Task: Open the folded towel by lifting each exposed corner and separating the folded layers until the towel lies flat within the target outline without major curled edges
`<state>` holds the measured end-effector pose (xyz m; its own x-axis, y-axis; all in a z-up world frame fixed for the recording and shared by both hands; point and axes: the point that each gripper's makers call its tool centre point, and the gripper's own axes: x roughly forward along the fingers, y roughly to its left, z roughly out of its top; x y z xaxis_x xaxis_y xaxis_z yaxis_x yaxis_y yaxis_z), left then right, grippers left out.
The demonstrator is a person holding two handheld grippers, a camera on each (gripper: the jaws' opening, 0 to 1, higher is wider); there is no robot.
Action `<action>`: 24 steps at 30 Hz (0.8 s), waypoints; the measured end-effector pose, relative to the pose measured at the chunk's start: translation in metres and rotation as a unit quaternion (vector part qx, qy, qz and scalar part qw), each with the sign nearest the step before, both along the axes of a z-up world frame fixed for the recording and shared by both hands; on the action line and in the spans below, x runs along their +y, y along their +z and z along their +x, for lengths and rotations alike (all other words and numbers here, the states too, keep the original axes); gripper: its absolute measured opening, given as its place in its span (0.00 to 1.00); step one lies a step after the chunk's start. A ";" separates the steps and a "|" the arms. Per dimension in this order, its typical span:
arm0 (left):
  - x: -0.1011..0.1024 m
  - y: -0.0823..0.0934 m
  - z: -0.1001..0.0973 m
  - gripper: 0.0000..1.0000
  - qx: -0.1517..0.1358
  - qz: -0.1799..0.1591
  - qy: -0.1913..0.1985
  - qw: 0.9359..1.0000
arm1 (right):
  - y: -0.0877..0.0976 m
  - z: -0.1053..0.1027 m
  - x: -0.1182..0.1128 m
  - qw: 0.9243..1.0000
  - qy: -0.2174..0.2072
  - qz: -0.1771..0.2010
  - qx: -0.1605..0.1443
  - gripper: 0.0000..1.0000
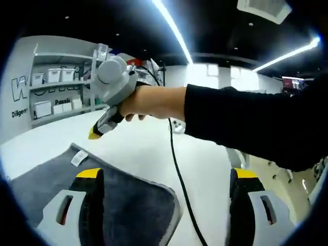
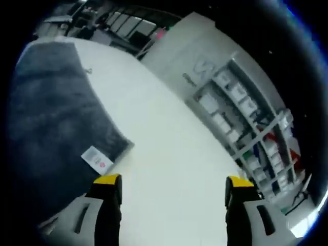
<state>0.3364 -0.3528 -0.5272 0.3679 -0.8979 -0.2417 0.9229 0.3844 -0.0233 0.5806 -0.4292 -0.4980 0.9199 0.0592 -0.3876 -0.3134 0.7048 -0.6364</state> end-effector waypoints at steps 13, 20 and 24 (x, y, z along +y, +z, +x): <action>0.092 0.056 0.000 1.00 -0.049 -0.018 0.012 0.999 | 0.044 -0.074 0.033 0.981 -0.032 0.176 -0.078 1.00; 0.183 0.062 0.025 1.00 -0.019 -0.032 0.099 0.994 | 0.052 -0.121 0.052 0.971 -0.036 0.215 -0.100 1.00; 0.238 0.076 0.039 1.00 -0.028 -0.050 0.154 0.986 | 0.052 -0.140 0.064 0.965 -0.035 0.236 -0.109 1.00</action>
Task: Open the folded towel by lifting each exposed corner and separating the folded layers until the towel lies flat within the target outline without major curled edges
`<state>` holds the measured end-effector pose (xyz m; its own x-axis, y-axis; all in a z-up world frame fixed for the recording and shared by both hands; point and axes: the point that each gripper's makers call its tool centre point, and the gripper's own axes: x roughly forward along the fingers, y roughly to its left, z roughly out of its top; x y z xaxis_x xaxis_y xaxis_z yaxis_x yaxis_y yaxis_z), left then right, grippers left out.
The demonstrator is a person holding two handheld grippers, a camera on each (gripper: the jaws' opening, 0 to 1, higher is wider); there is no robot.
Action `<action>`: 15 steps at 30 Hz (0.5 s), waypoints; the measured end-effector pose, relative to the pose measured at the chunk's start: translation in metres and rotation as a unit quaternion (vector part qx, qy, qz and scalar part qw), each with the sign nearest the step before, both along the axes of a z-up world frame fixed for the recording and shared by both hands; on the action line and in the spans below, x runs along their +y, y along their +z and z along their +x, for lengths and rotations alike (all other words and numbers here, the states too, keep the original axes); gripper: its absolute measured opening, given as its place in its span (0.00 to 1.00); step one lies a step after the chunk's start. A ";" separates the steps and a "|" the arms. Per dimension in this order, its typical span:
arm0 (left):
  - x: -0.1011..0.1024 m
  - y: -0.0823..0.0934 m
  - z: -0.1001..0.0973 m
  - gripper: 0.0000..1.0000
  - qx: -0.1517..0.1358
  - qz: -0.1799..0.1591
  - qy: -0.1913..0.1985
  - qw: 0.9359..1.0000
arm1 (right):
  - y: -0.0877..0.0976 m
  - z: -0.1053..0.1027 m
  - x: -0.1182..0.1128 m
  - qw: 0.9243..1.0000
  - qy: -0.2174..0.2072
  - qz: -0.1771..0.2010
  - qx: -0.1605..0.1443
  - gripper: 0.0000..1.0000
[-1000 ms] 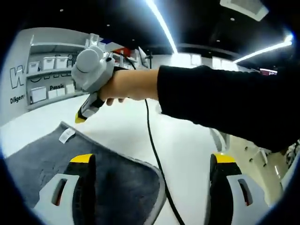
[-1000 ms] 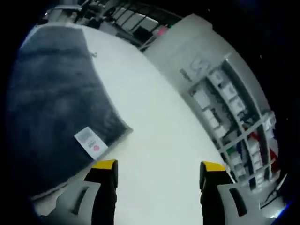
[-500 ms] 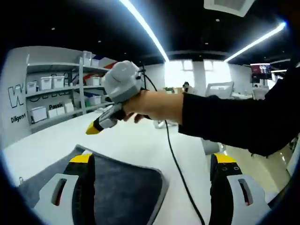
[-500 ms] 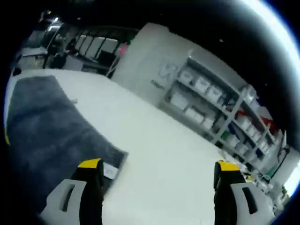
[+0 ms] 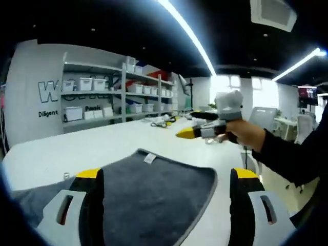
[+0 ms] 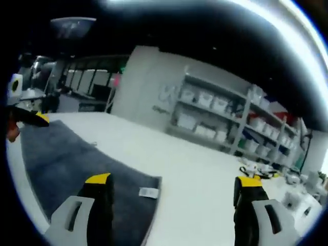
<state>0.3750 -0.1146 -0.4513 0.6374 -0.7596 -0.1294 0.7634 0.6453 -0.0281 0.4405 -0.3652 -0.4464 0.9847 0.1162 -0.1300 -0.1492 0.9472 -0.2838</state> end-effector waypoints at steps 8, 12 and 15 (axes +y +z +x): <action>0.081 0.022 -0.011 1.00 -0.044 0.003 0.065 0.997 | -0.008 -0.030 0.017 1.000 0.003 0.024 -0.006 1.00; 0.118 0.016 -0.009 1.00 -0.041 0.004 0.105 0.994 | -0.014 -0.031 0.016 0.999 0.005 0.030 -0.016 1.00; 0.167 -0.007 0.000 1.00 -0.038 0.041 0.171 0.984 | -0.024 -0.032 0.013 0.999 0.004 0.041 -0.009 1.00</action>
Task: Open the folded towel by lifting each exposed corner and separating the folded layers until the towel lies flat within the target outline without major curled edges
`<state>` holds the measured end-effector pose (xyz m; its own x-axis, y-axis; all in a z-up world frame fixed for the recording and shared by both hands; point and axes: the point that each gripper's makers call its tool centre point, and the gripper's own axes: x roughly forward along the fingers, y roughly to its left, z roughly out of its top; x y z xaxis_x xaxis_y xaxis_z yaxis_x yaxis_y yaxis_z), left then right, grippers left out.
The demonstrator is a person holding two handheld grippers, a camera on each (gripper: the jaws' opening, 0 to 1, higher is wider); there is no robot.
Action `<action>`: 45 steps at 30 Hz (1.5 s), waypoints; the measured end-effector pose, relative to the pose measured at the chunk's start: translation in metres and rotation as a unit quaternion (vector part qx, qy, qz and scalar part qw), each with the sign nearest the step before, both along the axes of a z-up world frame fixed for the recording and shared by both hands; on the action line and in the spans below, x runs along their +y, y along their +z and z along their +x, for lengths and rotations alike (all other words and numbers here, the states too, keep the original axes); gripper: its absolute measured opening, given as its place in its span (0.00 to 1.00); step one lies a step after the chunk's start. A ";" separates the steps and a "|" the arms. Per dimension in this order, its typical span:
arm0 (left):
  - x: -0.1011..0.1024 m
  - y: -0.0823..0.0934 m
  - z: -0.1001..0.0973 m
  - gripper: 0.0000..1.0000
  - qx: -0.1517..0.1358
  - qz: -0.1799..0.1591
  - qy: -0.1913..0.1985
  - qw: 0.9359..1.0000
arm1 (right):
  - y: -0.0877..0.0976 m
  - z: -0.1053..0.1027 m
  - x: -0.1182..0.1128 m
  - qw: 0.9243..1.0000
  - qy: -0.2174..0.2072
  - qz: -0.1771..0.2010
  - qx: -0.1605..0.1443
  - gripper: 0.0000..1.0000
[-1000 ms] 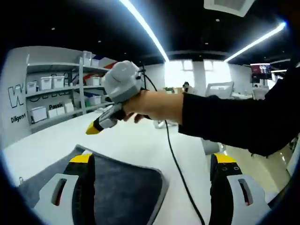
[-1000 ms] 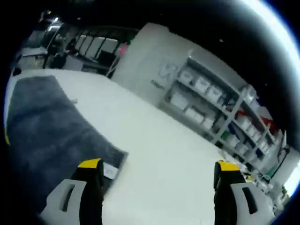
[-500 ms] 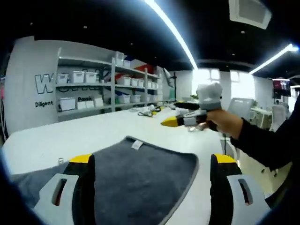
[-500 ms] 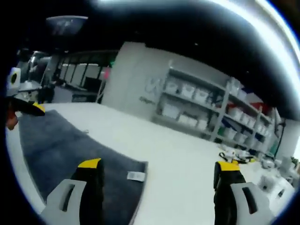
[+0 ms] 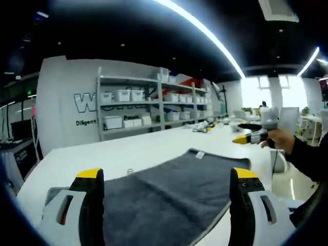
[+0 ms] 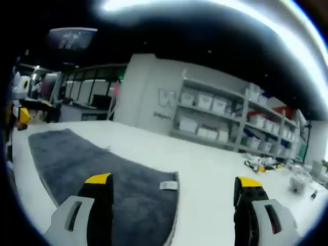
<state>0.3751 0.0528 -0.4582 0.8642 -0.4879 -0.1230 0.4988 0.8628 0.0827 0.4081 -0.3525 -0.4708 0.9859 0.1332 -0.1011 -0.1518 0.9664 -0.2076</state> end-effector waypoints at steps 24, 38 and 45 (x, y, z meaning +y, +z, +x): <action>0.217 -0.083 -0.016 0.97 0.087 -0.067 0.197 0.974 | -0.060 -0.041 -0.002 0.999 -0.006 -0.003 0.046 0.85; 0.267 -0.117 -0.021 0.62 0.146 -0.095 0.265 0.948 | -0.084 -0.034 -0.001 0.997 -0.024 0.023 0.072 0.74; 0.277 -0.126 -0.022 0.40 0.163 -0.090 0.273 0.944 | -0.089 -0.033 0.000 0.996 -0.025 0.031 0.075 0.68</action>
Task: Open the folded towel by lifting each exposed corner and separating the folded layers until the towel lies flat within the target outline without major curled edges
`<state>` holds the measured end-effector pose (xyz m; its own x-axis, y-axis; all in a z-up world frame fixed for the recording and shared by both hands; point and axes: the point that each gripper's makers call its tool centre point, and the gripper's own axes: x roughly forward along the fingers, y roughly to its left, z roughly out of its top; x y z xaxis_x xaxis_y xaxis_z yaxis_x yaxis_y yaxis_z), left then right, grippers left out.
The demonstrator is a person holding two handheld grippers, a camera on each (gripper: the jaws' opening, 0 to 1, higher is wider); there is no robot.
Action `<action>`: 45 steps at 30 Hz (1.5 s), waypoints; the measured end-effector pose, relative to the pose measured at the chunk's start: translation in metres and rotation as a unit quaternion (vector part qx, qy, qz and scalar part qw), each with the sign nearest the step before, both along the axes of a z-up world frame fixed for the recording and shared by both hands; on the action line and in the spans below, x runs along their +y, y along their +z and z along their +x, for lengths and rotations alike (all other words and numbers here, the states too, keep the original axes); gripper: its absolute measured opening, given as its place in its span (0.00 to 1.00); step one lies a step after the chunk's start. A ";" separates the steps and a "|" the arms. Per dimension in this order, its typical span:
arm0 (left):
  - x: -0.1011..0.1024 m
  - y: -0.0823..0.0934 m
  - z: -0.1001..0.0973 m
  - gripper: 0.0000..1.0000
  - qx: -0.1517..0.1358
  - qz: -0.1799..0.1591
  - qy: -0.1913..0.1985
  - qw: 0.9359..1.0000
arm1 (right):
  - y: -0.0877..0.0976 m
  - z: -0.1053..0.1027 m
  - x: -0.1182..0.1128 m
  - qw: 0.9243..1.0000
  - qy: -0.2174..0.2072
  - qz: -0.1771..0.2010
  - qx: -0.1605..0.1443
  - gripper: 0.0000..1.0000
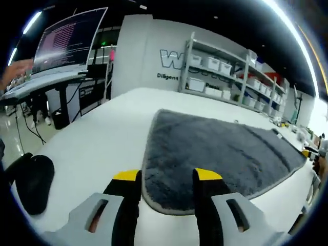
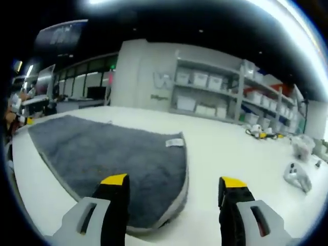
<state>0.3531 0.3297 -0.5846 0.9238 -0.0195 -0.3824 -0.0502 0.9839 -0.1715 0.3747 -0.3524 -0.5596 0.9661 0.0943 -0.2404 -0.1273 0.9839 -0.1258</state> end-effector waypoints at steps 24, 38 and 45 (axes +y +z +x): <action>0.011 -0.013 -0.001 0.22 0.022 0.034 0.009 0.999 | -0.018 -0.011 0.000 1.000 0.005 0.009 0.018 0.49; 0.015 -0.014 0.000 0.08 0.025 0.056 0.008 0.998 | -0.023 -0.013 -0.005 0.999 0.004 0.016 0.038 0.28; 0.018 -0.012 -0.003 0.04 0.022 0.062 0.012 0.998 | -0.029 -0.016 -0.014 0.998 -0.015 -0.022 0.054 0.16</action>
